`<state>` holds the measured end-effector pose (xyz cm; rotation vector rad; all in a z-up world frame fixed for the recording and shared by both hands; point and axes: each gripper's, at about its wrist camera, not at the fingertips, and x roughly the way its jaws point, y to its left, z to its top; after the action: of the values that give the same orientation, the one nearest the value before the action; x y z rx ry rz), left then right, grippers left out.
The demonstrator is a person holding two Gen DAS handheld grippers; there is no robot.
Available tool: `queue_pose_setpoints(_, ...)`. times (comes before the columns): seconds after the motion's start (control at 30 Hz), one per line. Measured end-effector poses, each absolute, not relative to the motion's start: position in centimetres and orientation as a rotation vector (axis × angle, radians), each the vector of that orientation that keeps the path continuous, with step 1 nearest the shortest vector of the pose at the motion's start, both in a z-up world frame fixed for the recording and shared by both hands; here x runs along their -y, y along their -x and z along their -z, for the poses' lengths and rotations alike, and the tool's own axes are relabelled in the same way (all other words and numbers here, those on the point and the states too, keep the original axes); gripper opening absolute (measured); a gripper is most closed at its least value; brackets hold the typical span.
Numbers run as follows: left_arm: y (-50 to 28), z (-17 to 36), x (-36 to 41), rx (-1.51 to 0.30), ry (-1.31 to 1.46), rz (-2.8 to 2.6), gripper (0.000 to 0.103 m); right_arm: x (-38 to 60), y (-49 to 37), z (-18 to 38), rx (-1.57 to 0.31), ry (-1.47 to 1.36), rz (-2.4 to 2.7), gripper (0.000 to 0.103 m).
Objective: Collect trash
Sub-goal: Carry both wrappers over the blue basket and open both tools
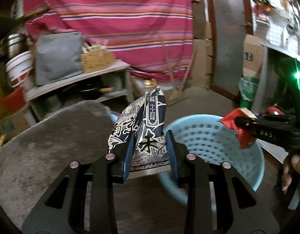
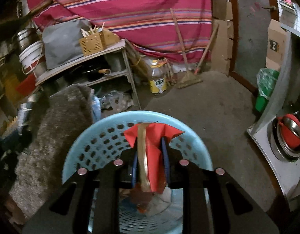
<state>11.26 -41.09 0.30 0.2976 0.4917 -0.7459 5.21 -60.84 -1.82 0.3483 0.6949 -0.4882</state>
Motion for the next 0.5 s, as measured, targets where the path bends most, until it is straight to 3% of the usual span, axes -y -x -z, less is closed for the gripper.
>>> queue_pose_setpoints(0.2,-10.1,0.8,44.7,-0.523,-0.305,0.805,0.034,62.8,-3.3,2.1,-0.672,-0.396,0.497,0.022)
queue_pose_setpoints(0.3,-9.8,0.8,45.1,-0.527,-0.312,0.814,0.051,63.2,-2.9,2.3,-0.666,-0.412,0.491,0.022)
queue_pose_setpoints(0.37,-9.4,0.6,44.9,-0.494,-0.328,0.787,0.071,63.2,-2.9,2.4,-0.668,-0.418,0.482,0.023)
queue_pose_setpoints(0.5,-9.8,-0.1,42.7,-0.479,-0.309,0.747,0.078,62.9,-3.5,2.7,-0.682,-0.409,0.47,0.023)
